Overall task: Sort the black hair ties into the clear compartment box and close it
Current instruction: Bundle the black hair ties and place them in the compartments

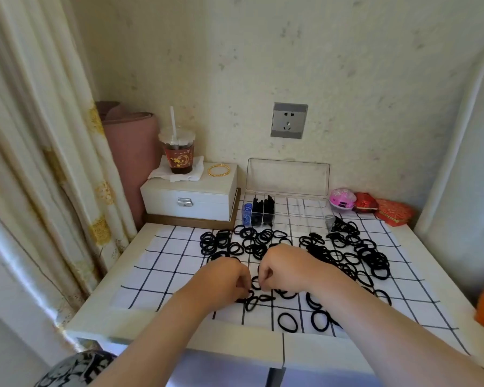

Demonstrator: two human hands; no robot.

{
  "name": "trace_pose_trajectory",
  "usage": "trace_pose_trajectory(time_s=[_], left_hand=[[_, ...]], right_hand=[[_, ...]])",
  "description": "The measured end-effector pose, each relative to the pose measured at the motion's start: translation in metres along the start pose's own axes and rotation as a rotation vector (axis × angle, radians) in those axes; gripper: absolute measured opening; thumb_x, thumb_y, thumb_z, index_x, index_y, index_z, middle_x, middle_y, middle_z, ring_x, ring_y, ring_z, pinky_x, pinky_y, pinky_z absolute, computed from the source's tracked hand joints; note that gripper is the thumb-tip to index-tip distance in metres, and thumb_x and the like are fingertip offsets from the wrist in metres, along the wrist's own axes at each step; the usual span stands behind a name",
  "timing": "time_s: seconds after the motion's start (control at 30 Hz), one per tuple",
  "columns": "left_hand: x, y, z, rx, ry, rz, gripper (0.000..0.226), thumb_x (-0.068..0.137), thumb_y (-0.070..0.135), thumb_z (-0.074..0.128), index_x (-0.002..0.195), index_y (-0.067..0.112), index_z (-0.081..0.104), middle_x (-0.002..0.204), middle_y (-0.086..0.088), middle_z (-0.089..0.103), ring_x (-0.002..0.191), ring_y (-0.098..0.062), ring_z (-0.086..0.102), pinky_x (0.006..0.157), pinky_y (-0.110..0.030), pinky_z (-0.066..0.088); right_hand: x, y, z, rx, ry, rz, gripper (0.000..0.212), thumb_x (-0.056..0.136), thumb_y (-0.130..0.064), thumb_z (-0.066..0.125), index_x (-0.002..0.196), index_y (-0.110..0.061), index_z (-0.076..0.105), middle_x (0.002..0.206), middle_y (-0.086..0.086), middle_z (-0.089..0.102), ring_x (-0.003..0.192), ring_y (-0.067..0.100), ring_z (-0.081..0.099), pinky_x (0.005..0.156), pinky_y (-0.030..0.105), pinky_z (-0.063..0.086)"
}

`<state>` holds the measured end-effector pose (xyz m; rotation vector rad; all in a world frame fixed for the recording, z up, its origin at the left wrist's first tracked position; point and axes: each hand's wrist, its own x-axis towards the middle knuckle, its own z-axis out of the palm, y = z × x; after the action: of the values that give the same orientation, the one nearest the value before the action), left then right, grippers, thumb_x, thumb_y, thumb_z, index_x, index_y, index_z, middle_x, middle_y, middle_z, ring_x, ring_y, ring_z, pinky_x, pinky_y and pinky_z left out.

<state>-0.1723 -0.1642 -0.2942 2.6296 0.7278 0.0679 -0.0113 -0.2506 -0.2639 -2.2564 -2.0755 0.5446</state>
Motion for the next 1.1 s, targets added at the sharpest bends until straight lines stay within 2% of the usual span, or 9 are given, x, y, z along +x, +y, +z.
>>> trace_pose_trajectory(time_s=[0.2, 0.33, 0.5, 0.63, 0.73, 0.83, 0.93, 1.0, 1.1], left_hand=[[0.007, 0.000, -0.004, 0.078, 0.011, 0.012, 0.025, 0.088, 0.019, 0.063, 0.111, 0.027, 0.068, 0.095, 0.010, 0.068, 0.082, -0.006, 0.056, 0.070, -0.019, 0.044], [0.012, 0.000, -0.003, 0.062, -0.005, -0.027, 0.030, 0.090, 0.017, 0.060, 0.119, 0.020, 0.061, 0.091, 0.009, 0.059, 0.082, -0.010, 0.053, 0.071, -0.022, 0.046], [0.011, 0.008, -0.005, 0.137, -0.093, -0.150, 0.033, 0.085, 0.032, 0.072, 0.114, 0.017, 0.063, 0.105, 0.000, 0.065, 0.091, -0.018, 0.061, 0.079, -0.030, 0.052], [0.009, 0.011, -0.006, 0.193, -0.105, -0.155, 0.023, 0.092, 0.018, 0.061, 0.113, 0.018, 0.070, 0.110, -0.002, 0.069, 0.100, -0.021, 0.064, 0.083, -0.030, 0.053], [0.004, 0.015, -0.007, 0.230, -0.108, -0.150, 0.022, 0.093, 0.017, 0.053, 0.108, 0.012, 0.068, 0.100, -0.005, 0.066, 0.092, -0.023, 0.062, 0.075, -0.032, 0.050], [0.003, 0.015, -0.014, 0.091, -0.077, -0.121, 0.017, 0.095, 0.022, 0.050, 0.103, 0.013, 0.061, 0.092, -0.002, 0.063, 0.083, -0.019, 0.059, 0.069, -0.030, 0.047], [0.001, 0.019, -0.022, -0.210, -0.088, -0.101, 0.005, 0.094, 0.025, 0.056, 0.099, 0.025, 0.057, 0.083, 0.008, 0.059, 0.073, -0.009, 0.053, 0.066, -0.024, 0.043], [0.000, 0.024, -0.021, -0.289, -0.136, -0.084, 0.010, 0.090, 0.020, 0.062, 0.091, 0.029, 0.060, 0.080, 0.007, 0.061, 0.069, -0.008, 0.055, 0.066, -0.023, 0.047], [-0.001, 0.026, -0.014, -0.293, -0.229, -0.074, 0.016, 0.085, 0.013, 0.066, 0.085, 0.029, 0.067, 0.089, -0.002, 0.070, 0.071, -0.008, 0.064, 0.074, -0.026, 0.058]], right_hand=[[0.006, 0.009, -0.004, 0.184, 0.099, 0.017, 0.010, 0.085, -0.018, 0.065, 0.089, -0.021, 0.074, 0.085, -0.014, 0.067, 0.075, 0.002, 0.062, 0.072, 0.025, 0.054], [0.003, 0.011, -0.011, 0.422, 0.086, 0.076, 0.023, 0.087, -0.008, 0.063, 0.102, -0.023, 0.073, 0.087, -0.004, 0.073, 0.062, 0.005, 0.068, 0.057, 0.023, 0.058], [-0.007, 0.008, -0.014, 0.336, -0.059, 0.008, 0.023, 0.090, -0.015, 0.062, 0.095, -0.033, 0.077, 0.091, -0.016, 0.069, 0.082, 0.002, 0.064, 0.075, 0.017, 0.050], [-0.011, 0.009, -0.011, 0.433, -0.033, 0.069, 0.023, 0.090, -0.006, 0.059, 0.091, -0.027, 0.068, 0.087, -0.001, 0.068, 0.075, 0.014, 0.070, 0.071, 0.027, 0.059], [-0.016, 0.009, -0.011, 0.426, -0.102, 0.091, 0.027, 0.090, -0.002, 0.053, 0.094, -0.024, 0.067, 0.084, 0.007, 0.072, 0.072, 0.019, 0.072, 0.071, 0.031, 0.062], [-0.019, 0.013, -0.020, 0.340, -0.074, 0.106, 0.032, 0.092, -0.004, 0.051, 0.101, -0.023, 0.075, 0.090, -0.003, 0.072, 0.071, 0.009, 0.071, 0.066, 0.023, 0.058], [-0.024, 0.021, -0.028, 0.206, -0.013, 0.104, 0.032, 0.092, -0.005, 0.050, 0.097, -0.027, 0.074, 0.079, -0.017, 0.062, 0.072, 0.003, 0.061, 0.061, 0.015, 0.044], [-0.028, 0.023, -0.024, 0.173, -0.023, 0.085, 0.032, 0.094, -0.008, 0.050, 0.098, -0.030, 0.072, 0.075, -0.019, 0.057, 0.069, -0.002, 0.054, 0.060, 0.015, 0.037], [-0.027, 0.019, -0.011, 0.121, -0.054, 0.012, 0.030, 0.098, -0.011, 0.055, 0.114, -0.028, 0.074, 0.100, -0.019, 0.069, 0.086, -0.002, 0.059, 0.077, 0.014, 0.040]])
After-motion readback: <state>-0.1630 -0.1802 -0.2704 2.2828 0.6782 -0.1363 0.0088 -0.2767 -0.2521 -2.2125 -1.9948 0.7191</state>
